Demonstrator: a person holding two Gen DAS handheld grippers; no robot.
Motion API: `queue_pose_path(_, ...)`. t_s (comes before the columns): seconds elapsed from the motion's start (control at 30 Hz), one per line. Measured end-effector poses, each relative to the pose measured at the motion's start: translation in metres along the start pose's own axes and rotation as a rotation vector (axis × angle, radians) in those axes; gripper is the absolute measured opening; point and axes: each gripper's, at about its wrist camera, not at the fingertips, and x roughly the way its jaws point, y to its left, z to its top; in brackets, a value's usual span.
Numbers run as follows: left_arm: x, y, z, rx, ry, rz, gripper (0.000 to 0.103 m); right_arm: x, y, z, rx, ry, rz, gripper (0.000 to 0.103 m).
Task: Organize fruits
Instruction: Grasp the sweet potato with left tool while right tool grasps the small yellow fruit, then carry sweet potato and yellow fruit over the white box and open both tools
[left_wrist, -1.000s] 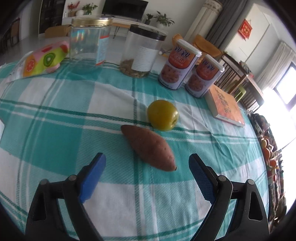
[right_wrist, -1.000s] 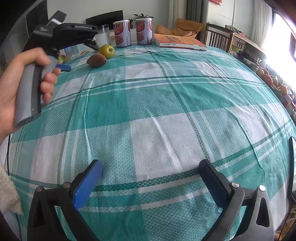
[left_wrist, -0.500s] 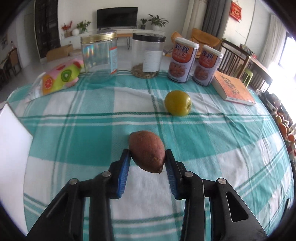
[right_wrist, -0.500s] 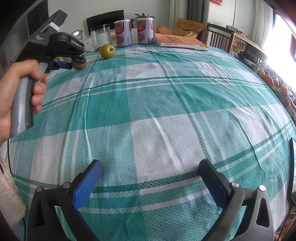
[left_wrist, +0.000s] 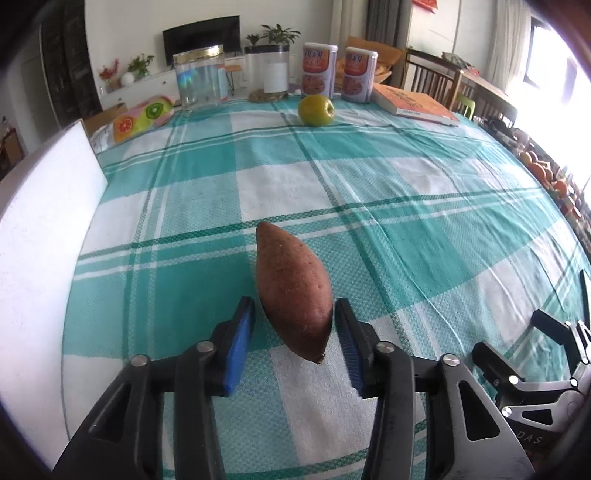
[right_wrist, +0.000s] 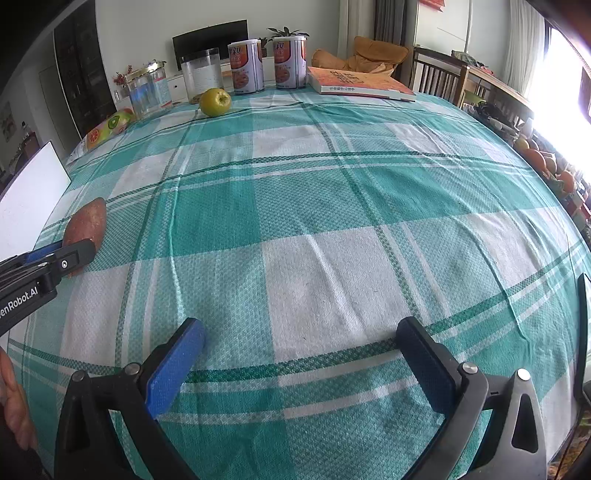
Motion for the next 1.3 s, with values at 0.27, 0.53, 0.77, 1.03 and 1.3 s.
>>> queue_pose_path(0.27,0.016,0.018,-0.008,-0.023,-0.008,0.056,0.096,0.0,0.0,0.0,0.002,-0.001,0.002,0.103)
queue_pose_path(0.53,0.017,0.015,-0.009,-0.018,-0.012,0.069,0.098,0.004,0.001,0.009,-0.068,0.027,0.043,0.103)
queue_pose_path(0.77,0.017,0.015,-0.009,-0.018,-0.012,0.074,0.098,0.043,0.009,0.137,-0.13,-0.124,0.238,0.103)
queue_pose_path(1.03,0.017,0.015,-0.009,-0.018,-0.013,0.073,0.098,0.139,0.098,0.26,-0.286,-0.03,0.288,0.102)
queue_pose_path(1.3,0.017,0.015,-0.008,-0.018,-0.013,0.073,0.098,0.179,0.11,0.273,-0.168,0.031,0.288,0.05)
